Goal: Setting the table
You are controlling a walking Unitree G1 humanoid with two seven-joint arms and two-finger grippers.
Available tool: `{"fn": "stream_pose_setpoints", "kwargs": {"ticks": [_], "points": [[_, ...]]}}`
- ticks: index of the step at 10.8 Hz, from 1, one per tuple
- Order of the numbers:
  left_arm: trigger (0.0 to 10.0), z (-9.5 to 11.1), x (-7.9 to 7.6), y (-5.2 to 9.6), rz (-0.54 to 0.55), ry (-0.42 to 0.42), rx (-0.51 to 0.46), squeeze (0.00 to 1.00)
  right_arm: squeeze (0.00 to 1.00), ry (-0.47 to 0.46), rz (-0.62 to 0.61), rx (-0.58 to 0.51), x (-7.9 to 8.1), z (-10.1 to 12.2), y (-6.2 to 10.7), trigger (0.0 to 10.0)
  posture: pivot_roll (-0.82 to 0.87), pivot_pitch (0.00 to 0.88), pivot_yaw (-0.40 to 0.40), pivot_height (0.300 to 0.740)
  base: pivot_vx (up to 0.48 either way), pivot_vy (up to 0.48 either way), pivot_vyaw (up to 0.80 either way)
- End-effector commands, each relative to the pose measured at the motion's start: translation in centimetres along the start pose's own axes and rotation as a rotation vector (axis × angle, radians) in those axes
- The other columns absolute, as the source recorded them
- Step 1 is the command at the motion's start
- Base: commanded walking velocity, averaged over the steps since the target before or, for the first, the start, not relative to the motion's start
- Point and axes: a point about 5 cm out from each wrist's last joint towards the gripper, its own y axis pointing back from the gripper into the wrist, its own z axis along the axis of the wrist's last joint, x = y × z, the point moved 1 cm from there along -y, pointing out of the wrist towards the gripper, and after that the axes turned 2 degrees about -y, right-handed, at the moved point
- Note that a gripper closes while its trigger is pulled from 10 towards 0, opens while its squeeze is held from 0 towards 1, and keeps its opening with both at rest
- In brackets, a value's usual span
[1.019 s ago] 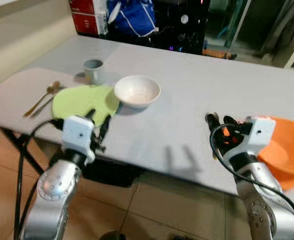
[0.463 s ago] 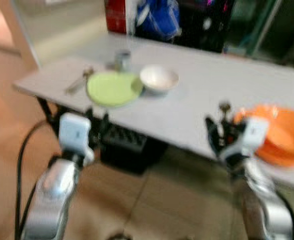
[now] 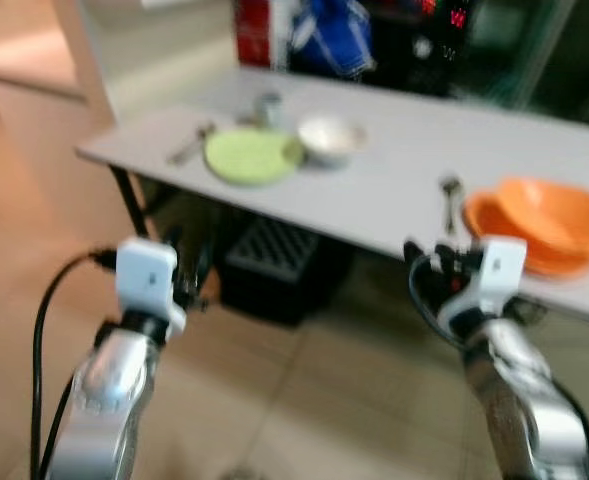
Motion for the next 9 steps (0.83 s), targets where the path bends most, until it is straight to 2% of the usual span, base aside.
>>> {"fn": "stream_pose_setpoints", "kwargs": {"ticks": [1,2,3,5,9], "points": [[10.0,0.02,0.17,-0.23,0.013,0.007,-0.005,0.0,0.0,0.029,0.042,0.013,0.62,0.02,-0.17,10.0,0.05,0.0,0.0,0.74,0.0,0.0,0.8],[10.0,-0.29,0.46,-0.55,0.039,0.016,0.006,0.0,0.0,0.076,0.054,0.013,0.68,-0.03,-0.18,10.0,0.05,0.0,-0.007,0.74,0.0,0.0,0.8],[10.0,-0.41,0.57,-0.57,0.052,0.013,0.013,0.0,0.0,0.085,0.052,0.013,0.51,-0.11,-0.21,10.0,0.05,0.0,-0.012,0.74,0.0,0.0,0.8],[10.0,-0.18,0.42,0.02,0.053,-0.004,0.016,0.0,0.0,0.063,0.024,0.005,-0.12,-0.09,-0.5,10.0,0.08,0.0,-0.031,0.74,0.0,0.0,0.8],[10.0,-0.02,0.78,-0.32,0.058,-0.017,0.003,0.0,0.0,0.078,0.061,-0.002,0.83,0.12,-0.77,10.0,0.06,0.008,-0.028,0.74,0.0,0.0,0.8]]}}
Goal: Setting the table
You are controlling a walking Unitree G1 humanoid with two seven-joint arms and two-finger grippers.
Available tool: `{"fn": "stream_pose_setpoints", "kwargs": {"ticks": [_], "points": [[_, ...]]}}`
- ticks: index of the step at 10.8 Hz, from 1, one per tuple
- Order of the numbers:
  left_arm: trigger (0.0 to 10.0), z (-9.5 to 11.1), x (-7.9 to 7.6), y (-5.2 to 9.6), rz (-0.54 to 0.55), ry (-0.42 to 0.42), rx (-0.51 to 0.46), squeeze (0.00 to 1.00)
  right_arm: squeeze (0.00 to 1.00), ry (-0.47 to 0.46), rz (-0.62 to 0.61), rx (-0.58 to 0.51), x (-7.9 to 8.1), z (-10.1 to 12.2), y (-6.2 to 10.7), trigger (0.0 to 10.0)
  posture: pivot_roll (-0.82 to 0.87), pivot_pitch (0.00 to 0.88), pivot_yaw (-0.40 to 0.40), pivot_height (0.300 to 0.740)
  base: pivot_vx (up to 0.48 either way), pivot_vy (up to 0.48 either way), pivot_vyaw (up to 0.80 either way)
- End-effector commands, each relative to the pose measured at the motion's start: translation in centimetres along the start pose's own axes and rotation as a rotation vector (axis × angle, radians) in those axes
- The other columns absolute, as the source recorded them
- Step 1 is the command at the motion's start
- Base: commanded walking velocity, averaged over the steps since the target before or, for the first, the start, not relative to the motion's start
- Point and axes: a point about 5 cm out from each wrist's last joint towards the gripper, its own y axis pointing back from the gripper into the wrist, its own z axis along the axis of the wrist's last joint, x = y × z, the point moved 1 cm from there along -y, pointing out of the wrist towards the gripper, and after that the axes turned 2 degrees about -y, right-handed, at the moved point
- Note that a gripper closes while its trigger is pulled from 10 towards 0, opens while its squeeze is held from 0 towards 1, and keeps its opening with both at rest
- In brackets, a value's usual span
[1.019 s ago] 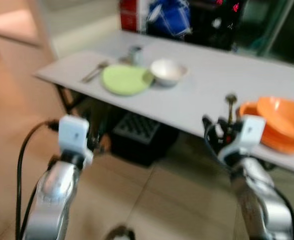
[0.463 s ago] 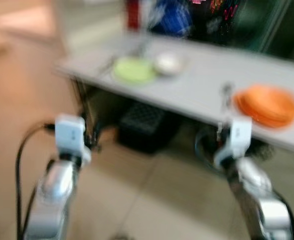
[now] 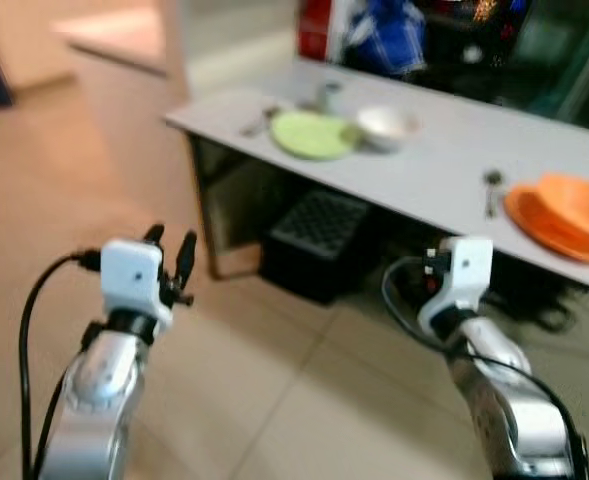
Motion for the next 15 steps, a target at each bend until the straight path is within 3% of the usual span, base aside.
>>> {"fn": "stream_pose_setpoints", "kwargs": {"ticks": [1,4,6,10,12,15], "points": [[10.0,0.3,-0.1,-0.2,-0.003,-0.005,-0.013,0.0,0.0,0.014,-0.004,-0.02,-0.1,0.6,0.0,10.0,0.06,0.006,-0.029,0.74,0.0,0.0,0.8],[10.0,0.8,-0.9,0.0,-0.05,0.023,-0.034,0.0,0.0,-0.025,0.004,-0.011,-0.1,-0.1,-0.2,10.0,0.11,0.01,-0.054,0.74,0.186,0.0,0.8],[10.0,0.2,-0.1,0.0,-0.01,0.049,-0.014,0.0,0.0,-0.024,0.003,-0.034,0.6,0.0,-0.5,10.0,0.11,0.013,-0.038,0.74,0.341,0.0,0.0],[10.0,0.9,0.2,-0.6,-0.031,0.023,-0.034,0.0,0.0,-0.063,-0.011,-0.055,0.4,0.3,-1.2,10.0,0.14,0.006,-0.032,0.74,0.397,0.0,0.0],[10.0,0.9,0.4,-0.9,-0.024,0.026,-0.03,0.0,0.0,-0.035,0.0,-0.084,0.7,1.4,-1.6,10.0,0.13,0.019,-0.037,0.74,0.414,0.0,0.4],[10.0,0.7,0.6,-0.3,0.002,0.041,-0.023,0.0,0.0,0.046,0.068,-0.072,1.3,1.2,-1.5,10.0,0.11,0.009,-0.029,0.74,0.418,0.0,0.27]]}}
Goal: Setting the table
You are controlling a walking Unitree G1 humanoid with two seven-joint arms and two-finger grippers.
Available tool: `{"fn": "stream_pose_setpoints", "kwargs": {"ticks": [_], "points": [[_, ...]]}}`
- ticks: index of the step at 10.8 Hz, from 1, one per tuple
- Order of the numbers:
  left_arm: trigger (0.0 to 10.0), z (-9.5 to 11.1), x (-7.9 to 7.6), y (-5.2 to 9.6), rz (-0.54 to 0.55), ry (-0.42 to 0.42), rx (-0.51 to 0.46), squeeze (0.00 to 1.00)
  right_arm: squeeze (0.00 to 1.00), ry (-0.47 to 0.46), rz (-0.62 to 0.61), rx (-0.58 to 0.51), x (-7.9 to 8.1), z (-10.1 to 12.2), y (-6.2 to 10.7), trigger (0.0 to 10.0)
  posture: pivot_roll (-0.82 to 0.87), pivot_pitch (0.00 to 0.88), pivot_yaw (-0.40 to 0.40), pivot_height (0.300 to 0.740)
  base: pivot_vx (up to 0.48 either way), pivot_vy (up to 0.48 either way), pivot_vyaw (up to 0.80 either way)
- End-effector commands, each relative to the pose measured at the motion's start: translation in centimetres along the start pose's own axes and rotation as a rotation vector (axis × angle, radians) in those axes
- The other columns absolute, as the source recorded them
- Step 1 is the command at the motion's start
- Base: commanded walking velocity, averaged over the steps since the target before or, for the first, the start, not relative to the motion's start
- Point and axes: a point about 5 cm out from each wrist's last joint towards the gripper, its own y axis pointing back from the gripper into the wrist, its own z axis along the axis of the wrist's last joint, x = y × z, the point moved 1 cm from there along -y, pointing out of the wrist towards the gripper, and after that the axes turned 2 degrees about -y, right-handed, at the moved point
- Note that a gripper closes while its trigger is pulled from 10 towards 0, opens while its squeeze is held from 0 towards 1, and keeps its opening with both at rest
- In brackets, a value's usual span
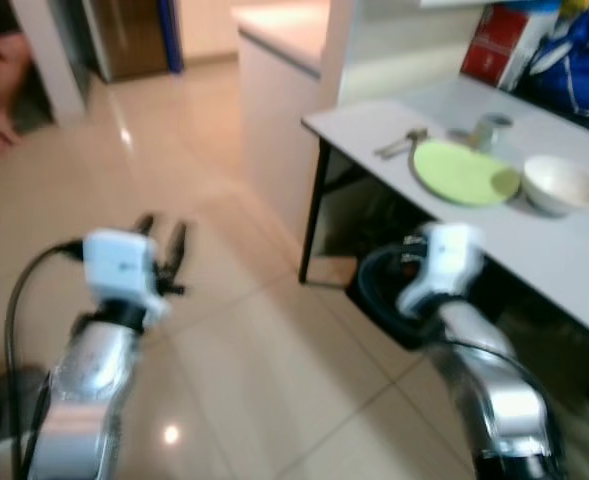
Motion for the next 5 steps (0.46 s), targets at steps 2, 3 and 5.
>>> {"fn": "stream_pose_setpoints", "kwargs": {"ticks": [2,3,5], "points": [[10.0,0.1,-0.7,-0.8,-0.026,0.022,-0.01,0.0,0.0,0.029,-0.073,-0.022,-1.9,0.8,0.8,10.0,0.08,0.017,-0.034,0.74,0.439,0.0,0.0],[10.0,0.2,-0.7,-0.9,-0.019,0.023,-0.015,0.0,0.0,0.035,-0.082,-0.025,-2.1,0.8,0.8,10.0,0.09,0.019,-0.041,0.74,0.442,0.0,0.0],[10.0,-0.2,-0.8,-0.1,-0.005,0.042,-0.005,0.0,0.0,0.023,-0.128,-0.068,-3.0,1.0,0.9,10.0,0.07,0.013,-0.027,0.74,0.48,0.0,0.0]]}}
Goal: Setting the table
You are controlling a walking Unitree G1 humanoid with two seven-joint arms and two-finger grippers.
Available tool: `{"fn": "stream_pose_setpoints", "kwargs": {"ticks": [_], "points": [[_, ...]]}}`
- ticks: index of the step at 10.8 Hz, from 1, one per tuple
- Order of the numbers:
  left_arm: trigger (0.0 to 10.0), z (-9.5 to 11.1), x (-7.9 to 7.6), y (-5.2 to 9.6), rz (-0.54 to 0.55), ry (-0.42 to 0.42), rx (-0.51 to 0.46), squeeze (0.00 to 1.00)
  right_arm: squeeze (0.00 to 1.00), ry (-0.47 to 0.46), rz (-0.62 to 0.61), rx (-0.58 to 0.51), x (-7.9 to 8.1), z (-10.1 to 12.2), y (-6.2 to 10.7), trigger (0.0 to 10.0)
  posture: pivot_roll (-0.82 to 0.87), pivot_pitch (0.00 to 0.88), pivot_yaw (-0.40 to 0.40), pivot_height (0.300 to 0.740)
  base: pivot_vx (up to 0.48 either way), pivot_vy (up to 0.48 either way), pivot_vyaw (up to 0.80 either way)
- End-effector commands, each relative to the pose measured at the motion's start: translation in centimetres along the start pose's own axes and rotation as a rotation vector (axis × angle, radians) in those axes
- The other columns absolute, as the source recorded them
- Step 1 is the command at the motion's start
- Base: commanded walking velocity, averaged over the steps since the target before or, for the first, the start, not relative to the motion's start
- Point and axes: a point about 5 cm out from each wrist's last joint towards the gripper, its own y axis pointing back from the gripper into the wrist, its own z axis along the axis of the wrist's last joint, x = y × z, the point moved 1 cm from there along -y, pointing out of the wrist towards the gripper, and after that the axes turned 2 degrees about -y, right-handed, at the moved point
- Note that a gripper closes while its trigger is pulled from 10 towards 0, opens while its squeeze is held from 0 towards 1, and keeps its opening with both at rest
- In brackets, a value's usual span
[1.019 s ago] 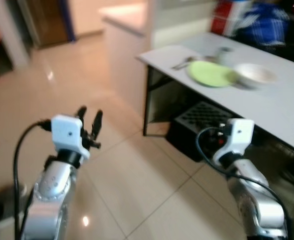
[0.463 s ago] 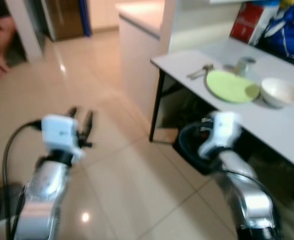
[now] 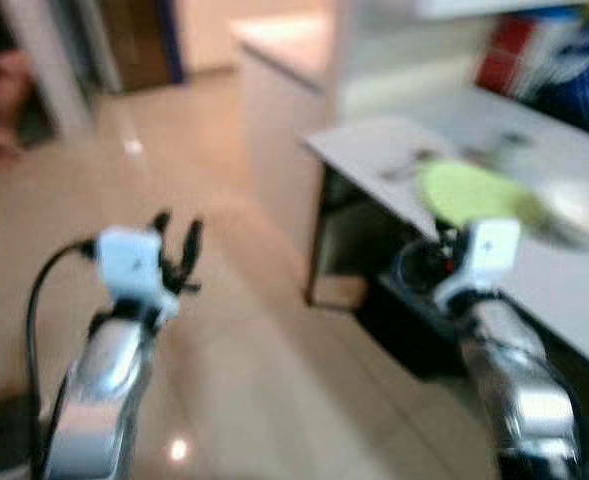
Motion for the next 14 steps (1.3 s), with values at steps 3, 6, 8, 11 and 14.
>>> {"fn": "stream_pose_setpoints", "kwargs": {"ticks": [3,6,8,11,14], "points": [[10.0,-0.7,-0.9,0.5,-0.003,-0.013,0.006,0.0,0.0,0.041,0.012,0.024,-0.7,-1.1,0.0,10.0,0.08,0.014,-0.042,0.74,0.48,0.0,0.53],[10.0,-0.4,-0.5,0.0,-0.015,-0.027,-0.021,0.0,0.0,0.038,0.038,-0.001,0.3,-0.7,-0.5,10.0,0.06,0.013,-0.038,0.74,0.48,0.0,0.53],[10.0,-1.0,-1.0,0.4,-0.012,-0.012,-0.009,0.0,0.0,-0.017,0.032,0.016,-0.9,-1.6,-0.1,10.0,0.08,0.004,-0.045,0.74,0.48,0.0,0.0],[10.0,-0.8,-0.7,0.1,-0.023,-0.012,-0.022,0.0,0.0,0.034,0.114,0.001,0.9,-1.2,-0.7,10.0,0.07,0.0,-0.045,0.74,0.48,0.0,0.0],[10.0,-0.3,-0.7,0.3,-0.014,-0.022,-0.036,0.0,0.0,0.039,0.147,-0.013,1.3,-0.6,-1.0,10.0,0.09,0.0,-0.048,0.74,0.48,0.0,0.71]]}}
